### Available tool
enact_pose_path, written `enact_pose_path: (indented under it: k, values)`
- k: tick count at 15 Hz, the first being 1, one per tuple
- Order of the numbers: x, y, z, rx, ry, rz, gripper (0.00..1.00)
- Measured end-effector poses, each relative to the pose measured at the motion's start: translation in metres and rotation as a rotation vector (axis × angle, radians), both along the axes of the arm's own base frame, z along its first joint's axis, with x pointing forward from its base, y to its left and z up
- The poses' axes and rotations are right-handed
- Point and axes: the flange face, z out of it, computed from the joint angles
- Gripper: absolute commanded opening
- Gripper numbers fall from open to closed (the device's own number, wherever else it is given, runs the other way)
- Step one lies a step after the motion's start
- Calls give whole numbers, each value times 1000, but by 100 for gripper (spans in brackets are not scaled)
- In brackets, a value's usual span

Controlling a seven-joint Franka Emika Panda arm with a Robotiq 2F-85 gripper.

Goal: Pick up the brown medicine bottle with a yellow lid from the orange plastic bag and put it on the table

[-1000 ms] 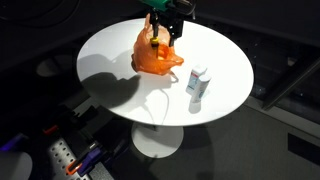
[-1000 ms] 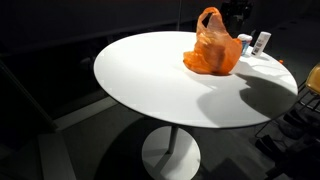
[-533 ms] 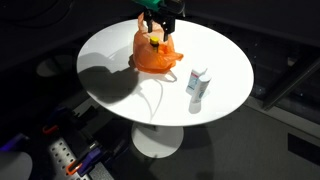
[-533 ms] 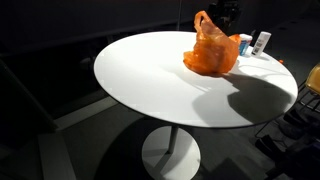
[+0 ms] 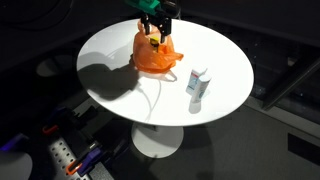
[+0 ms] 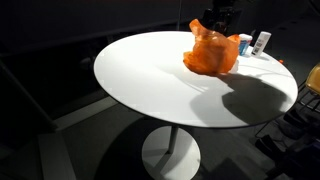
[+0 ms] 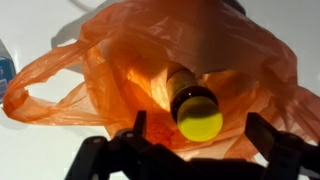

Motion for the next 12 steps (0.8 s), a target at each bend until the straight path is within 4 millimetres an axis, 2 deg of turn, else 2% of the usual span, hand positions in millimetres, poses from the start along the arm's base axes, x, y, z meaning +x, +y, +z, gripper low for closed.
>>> enact_pose_path:
  k: [5,9,11,12]
  values:
    - [-1,2,-13,0,18,3,100]
    - [0,2,-13,0,16,2,100]
    - [2,1,-10,0,10,1,74]
    - [3,1,-9,0,8,1,66]
